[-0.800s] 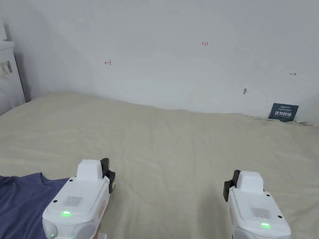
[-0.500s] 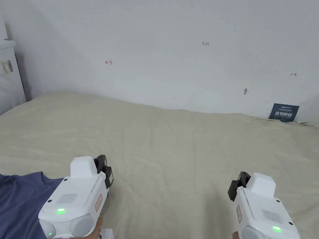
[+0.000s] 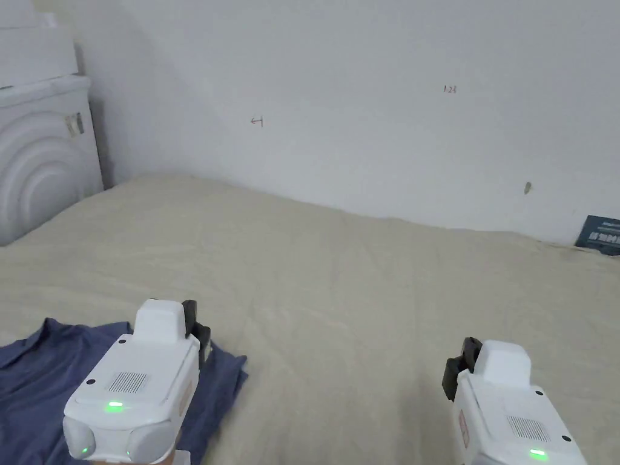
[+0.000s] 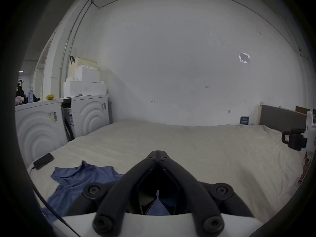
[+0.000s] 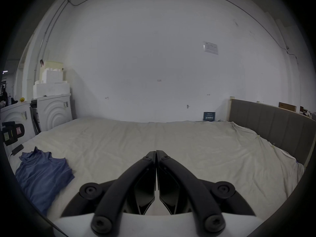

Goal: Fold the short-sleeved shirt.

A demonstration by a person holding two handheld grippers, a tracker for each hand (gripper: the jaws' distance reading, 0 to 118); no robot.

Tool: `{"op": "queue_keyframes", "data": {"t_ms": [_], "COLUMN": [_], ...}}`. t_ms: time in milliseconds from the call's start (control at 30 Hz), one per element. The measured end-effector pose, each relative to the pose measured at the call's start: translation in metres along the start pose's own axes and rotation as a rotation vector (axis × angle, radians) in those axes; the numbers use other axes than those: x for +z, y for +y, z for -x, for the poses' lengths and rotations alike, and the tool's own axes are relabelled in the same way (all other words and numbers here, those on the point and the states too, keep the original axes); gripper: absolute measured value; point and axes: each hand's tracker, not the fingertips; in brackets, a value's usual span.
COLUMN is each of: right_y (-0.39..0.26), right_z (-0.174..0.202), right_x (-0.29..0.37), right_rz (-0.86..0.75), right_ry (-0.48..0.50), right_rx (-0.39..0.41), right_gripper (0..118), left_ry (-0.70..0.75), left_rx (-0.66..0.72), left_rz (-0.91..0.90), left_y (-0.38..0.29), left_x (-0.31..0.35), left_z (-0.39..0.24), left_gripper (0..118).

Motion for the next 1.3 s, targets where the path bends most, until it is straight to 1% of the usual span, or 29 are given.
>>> {"op": "queue_keyframes", "data": {"t_ms": [300, 400, 433, 467, 500, 600, 733, 833, 867, 900, 933, 967, 1000, 1033, 1067, 1200, 1233, 1300], "right_y": [-0.003, -0.006, -0.007, -0.008, -0.01, -0.015, -0.022, -0.023, -0.026, -0.026, -0.028, -0.03, -0.031, -0.032, -0.033, -0.039, -0.039, -0.04], "right_z": [0.078, 0.105, 0.113, 0.122, 0.13, 0.155, 0.18, 0.195, 0.198, 0.2, 0.202, 0.203, 0.204, 0.203, 0.203, 0.2, 0.199, 0.198], "right_x": [-0.013, -0.018, -0.021, -0.024, -0.025, -0.028, -0.031, -0.025, -0.025, -0.024, -0.024, -0.024, -0.024, -0.023, -0.023, -0.028, -0.028, -0.029], "right_rz": [0.02, 0.043, 0.06, 0.079, 0.084, 0.095, 0.119, 0.138, 0.141, 0.146, 0.15, 0.154, 0.159, 0.166, 0.17, 0.194, 0.199, 0.209], "right_ry": [0.14, 0.191, 0.221, 0.257, 0.27, 0.296, 0.334, 0.358, 0.361, 0.364, 0.366, 0.367, 0.368, 0.371, 0.368, 0.355, 0.351, 0.344], "right_rx": [0.026, 0.03, 0.034, 0.032, 0.034, 0.07, 0.087, 0.113, 0.122, 0.132, 0.143, 0.15, 0.157, 0.165, 0.171, 0.18, 0.18, 0.182], "right_gripper": [1, 1, 1, 1, 1, 1, 1, 1, 1, 1, 1, 1, 1, 1, 1, 1, 1, 1], "left_ry": [0.134, 0.152, 0.154, 0.149, 0.145, 0.127, 0.068, 0.051, 0.027, 0.028, 0.037, 0.059, 0.072, 0.084, 0.087, 0.097, 0.102, 0.111], "left_rx": [0.028, 0.064, 0.082, 0.099, 0.115, 0.16, 0.256, 0.265, 0.255, 0.241, 0.234, 0.223, 0.21, 0.201, 0.199, 0.162, 0.126, 0.048], "left_rz": [0.076, 0.146, 0.171, 0.219, 0.267, 0.392, 0.533, 0.653, 0.675, 0.693, 0.696, 0.718, 0.74, 0.756, 0.75, 0.778, 0.763, 0.794], "left_y": [-0.016, -0.02, -0.022, -0.025, -0.029, -0.042, -0.068, -0.089, -0.096, -0.101, -0.105, -0.108, -0.111, -0.114, -0.117, -0.125, -0.125, -0.123], "left_x": [0.013, 0.015, 0.014, 0.006, 0.001, -0.011, -0.038, -0.059, -0.068, -0.074, -0.078, -0.082, -0.085, -0.088, -0.09, -0.097, -0.099, -0.101], "left_z": [0.071, 0.092, 0.1, 0.114, 0.124, 0.145, 0.17, 0.177, 0.179, 0.18, 0.181, 0.181, 0.181, 0.181, 0.181, 0.176, 0.173, 0.165], "left_gripper": [0, 0, 0, 0, 0, 0, 0, 0, 4, 13, 25, 43, 70, 81, 84, 84, 84, 84]}}
